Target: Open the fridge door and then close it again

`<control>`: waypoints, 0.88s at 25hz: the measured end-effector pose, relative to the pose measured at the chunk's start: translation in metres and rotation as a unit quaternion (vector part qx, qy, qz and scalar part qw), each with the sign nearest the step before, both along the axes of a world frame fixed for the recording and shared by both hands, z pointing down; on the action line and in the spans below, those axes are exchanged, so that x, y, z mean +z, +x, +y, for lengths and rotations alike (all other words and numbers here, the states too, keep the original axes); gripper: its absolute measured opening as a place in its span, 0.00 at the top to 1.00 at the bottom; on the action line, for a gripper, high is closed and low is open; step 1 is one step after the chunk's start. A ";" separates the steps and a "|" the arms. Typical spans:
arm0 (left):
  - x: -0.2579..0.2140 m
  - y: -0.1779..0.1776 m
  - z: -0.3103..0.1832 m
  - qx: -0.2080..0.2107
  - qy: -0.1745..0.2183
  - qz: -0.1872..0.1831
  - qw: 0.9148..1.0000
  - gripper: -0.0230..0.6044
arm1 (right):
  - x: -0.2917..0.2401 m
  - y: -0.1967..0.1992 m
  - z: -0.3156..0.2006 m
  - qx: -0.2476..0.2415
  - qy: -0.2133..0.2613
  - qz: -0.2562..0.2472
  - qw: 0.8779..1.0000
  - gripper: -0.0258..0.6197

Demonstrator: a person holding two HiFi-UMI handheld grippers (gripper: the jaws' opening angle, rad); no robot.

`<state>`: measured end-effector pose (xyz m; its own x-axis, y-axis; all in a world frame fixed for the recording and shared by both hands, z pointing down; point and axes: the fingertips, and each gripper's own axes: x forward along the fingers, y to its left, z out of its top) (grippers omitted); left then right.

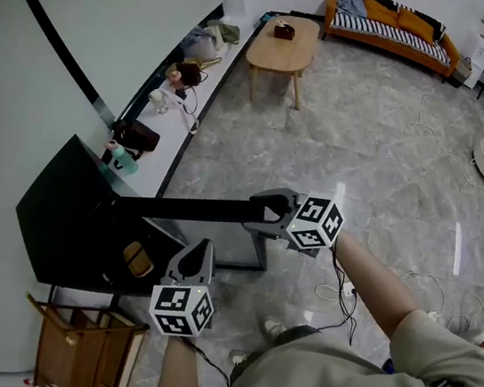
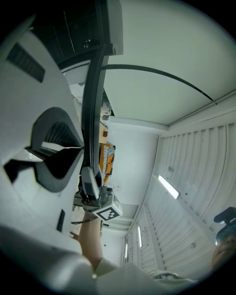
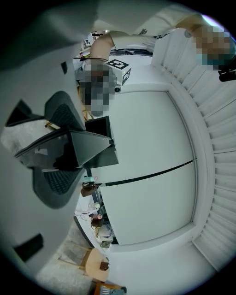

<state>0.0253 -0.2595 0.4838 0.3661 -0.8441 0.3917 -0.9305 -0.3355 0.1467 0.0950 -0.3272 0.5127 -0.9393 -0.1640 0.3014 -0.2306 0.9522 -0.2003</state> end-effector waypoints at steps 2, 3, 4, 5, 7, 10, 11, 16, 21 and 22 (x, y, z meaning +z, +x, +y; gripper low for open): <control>-0.001 -0.003 0.005 -0.002 0.000 0.000 1.000 0.95 | 0.000 -0.001 0.005 0.006 0.000 0.000 1.000 0.59; -0.001 -0.005 0.007 -0.002 0.001 0.000 1.000 0.95 | 0.000 -0.001 0.007 0.008 0.000 0.000 1.000 0.59; -0.002 -0.006 0.010 -0.003 0.002 0.001 1.000 0.95 | -0.001 -0.002 0.010 0.011 -0.001 -0.001 1.000 0.59; -0.003 -0.007 0.013 -0.003 0.002 0.001 1.000 0.95 | -0.001 -0.002 0.013 0.013 -0.002 0.000 1.000 0.59; -0.005 -0.011 0.020 -0.004 0.003 0.000 1.000 0.95 | -0.001 -0.003 0.019 0.016 -0.003 0.001 1.000 0.59; -0.006 -0.019 0.031 -0.010 0.003 -0.007 1.000 0.95 | -0.001 -0.006 0.029 0.020 -0.006 0.004 1.000 0.59; -0.006 -0.022 0.035 -0.011 0.003 -0.008 1.000 0.95 | -0.001 -0.007 0.033 0.021 -0.006 0.005 1.000 0.59; -0.007 -0.029 0.055 -0.011 0.001 -0.010 1.000 0.95 | -0.002 -0.011 0.054 0.026 -0.008 0.006 1.000 0.59; -0.011 -0.038 0.074 -0.017 0.001 -0.011 1.000 0.95 | -0.003 -0.016 0.074 0.032 -0.009 0.009 0.999 0.59; -0.012 -0.039 0.078 -0.018 0.002 -0.010 1.000 0.95 | -0.004 -0.017 0.079 0.031 -0.009 0.010 0.999 0.59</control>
